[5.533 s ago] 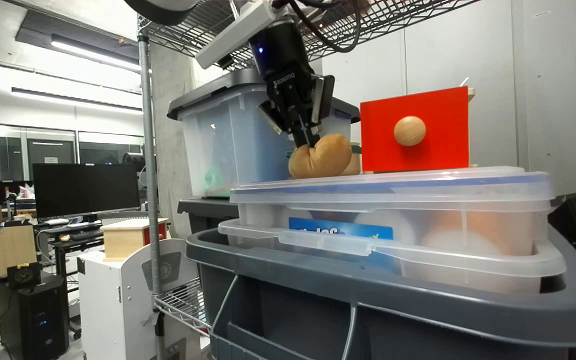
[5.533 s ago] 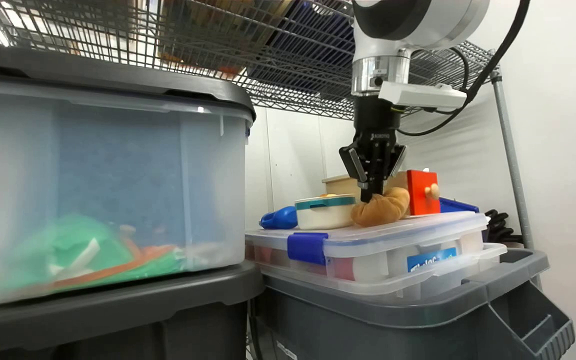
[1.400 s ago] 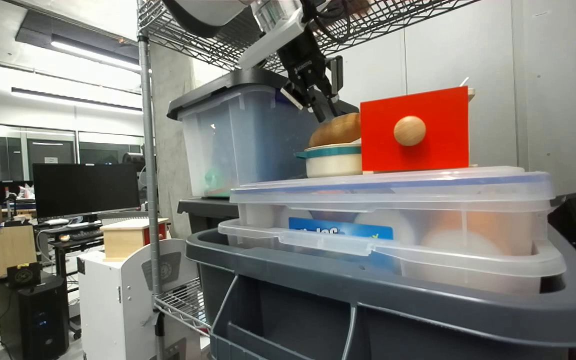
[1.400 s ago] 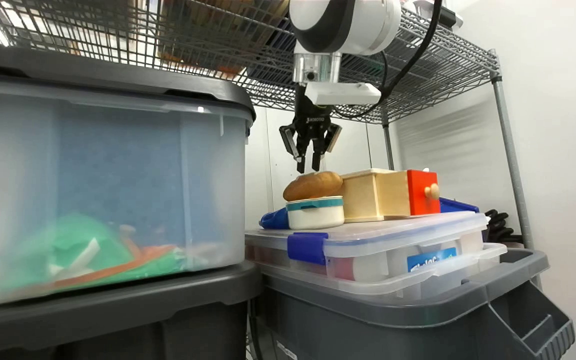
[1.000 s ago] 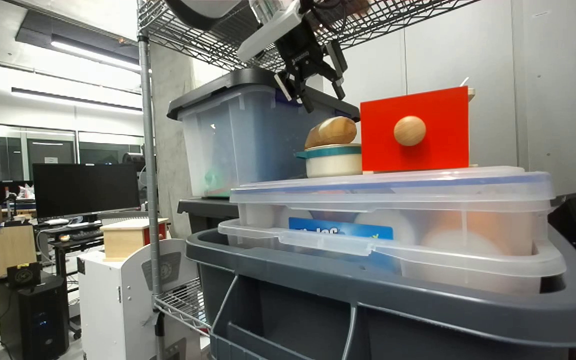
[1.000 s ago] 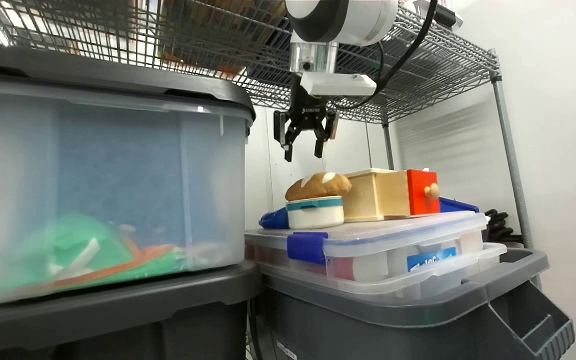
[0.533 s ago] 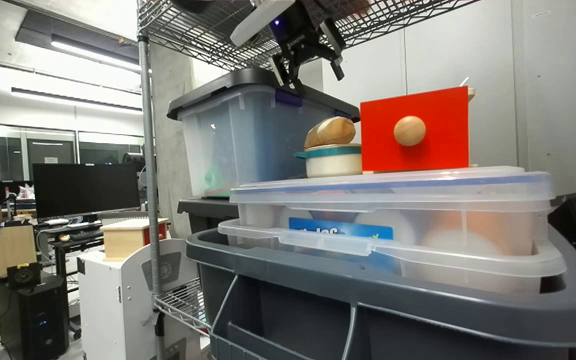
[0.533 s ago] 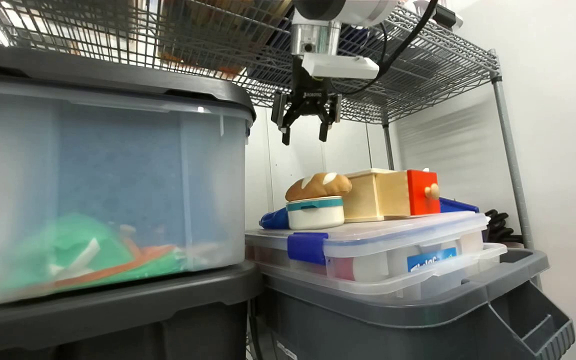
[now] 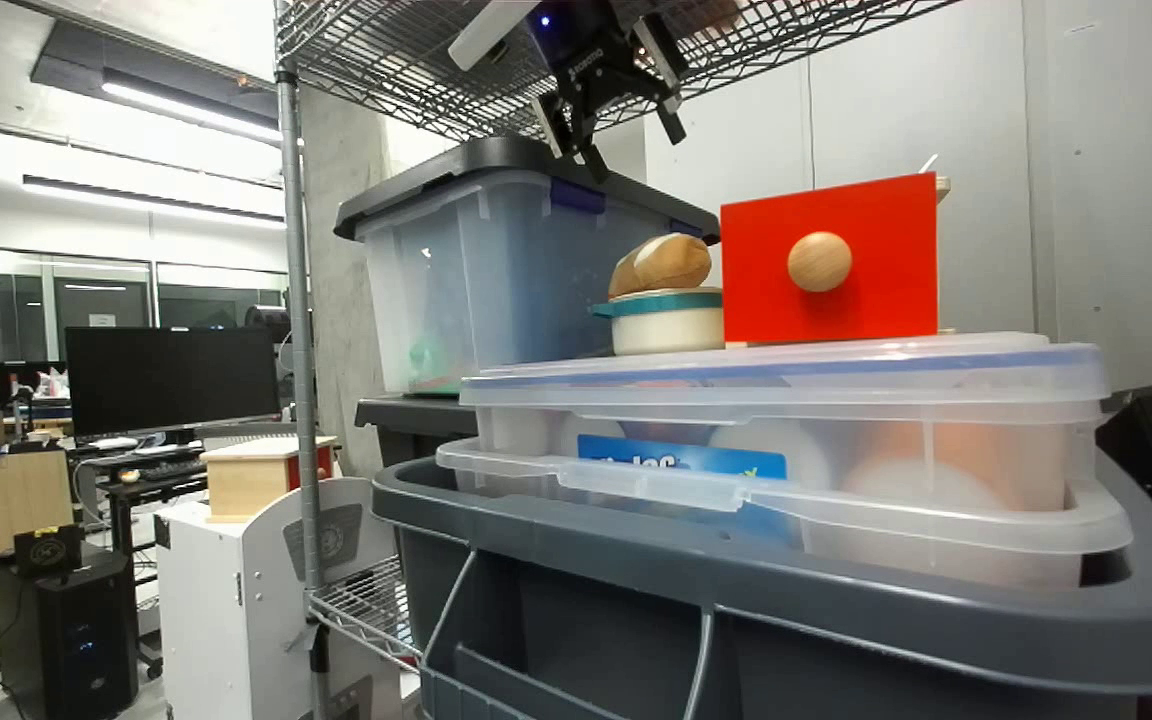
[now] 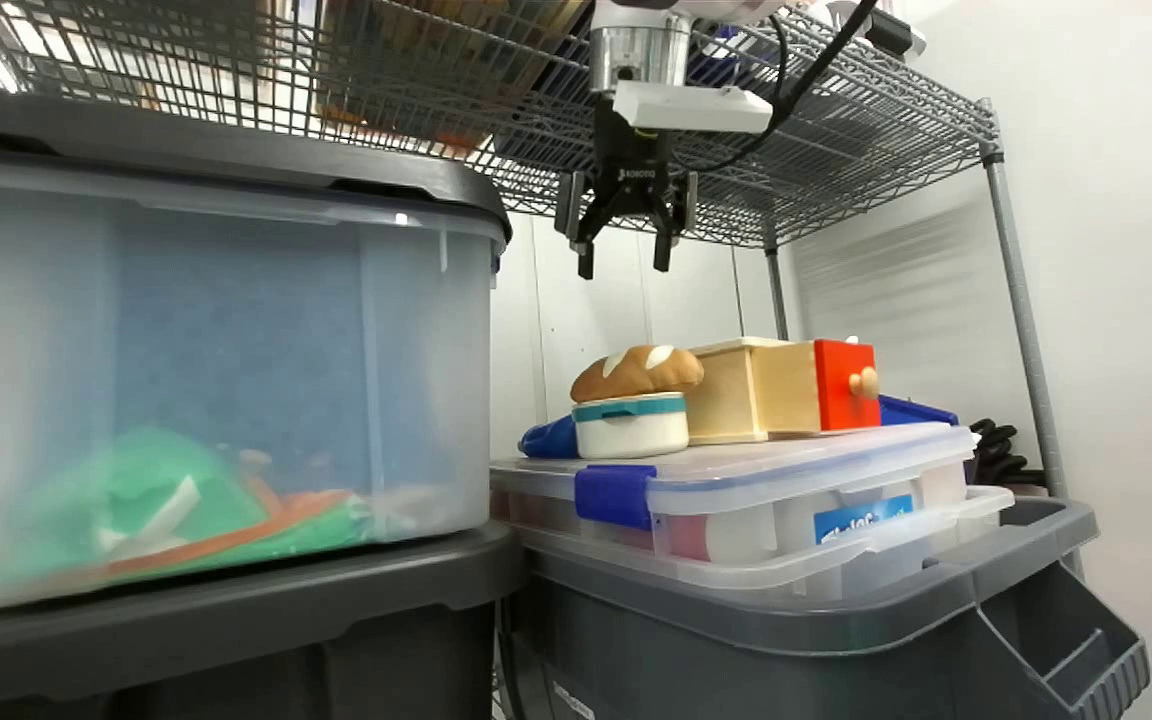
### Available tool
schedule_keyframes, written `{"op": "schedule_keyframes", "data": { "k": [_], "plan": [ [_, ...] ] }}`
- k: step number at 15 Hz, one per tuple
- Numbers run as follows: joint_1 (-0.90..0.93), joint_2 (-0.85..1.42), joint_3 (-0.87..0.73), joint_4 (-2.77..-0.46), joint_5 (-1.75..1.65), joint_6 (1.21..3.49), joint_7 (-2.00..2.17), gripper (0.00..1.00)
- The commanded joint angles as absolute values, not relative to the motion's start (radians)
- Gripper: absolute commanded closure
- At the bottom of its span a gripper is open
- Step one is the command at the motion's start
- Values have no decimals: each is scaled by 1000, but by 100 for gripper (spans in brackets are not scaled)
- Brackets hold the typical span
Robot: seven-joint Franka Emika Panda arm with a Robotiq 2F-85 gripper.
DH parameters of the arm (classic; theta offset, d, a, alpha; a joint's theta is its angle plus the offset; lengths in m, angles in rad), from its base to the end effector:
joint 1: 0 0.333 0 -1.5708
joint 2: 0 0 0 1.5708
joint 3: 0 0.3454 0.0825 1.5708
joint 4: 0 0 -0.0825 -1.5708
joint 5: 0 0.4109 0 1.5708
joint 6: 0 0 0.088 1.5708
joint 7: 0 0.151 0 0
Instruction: Pick up the bread and put it in the bowl
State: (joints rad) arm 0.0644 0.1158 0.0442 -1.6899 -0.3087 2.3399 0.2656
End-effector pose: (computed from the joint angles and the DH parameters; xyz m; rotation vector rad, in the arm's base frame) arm 0.6914 0.0595 0.5682 2.8575 -0.0055 0.8400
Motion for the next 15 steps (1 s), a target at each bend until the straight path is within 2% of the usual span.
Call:
{"op": "schedule_keyframes", "data": {
  "k": [1,15],
  "plan": [
    [77,69,39,-1740,-305,2313,285,0],
    [60,-273,109,-2065,-291,2227,343,0]
  ]
}}
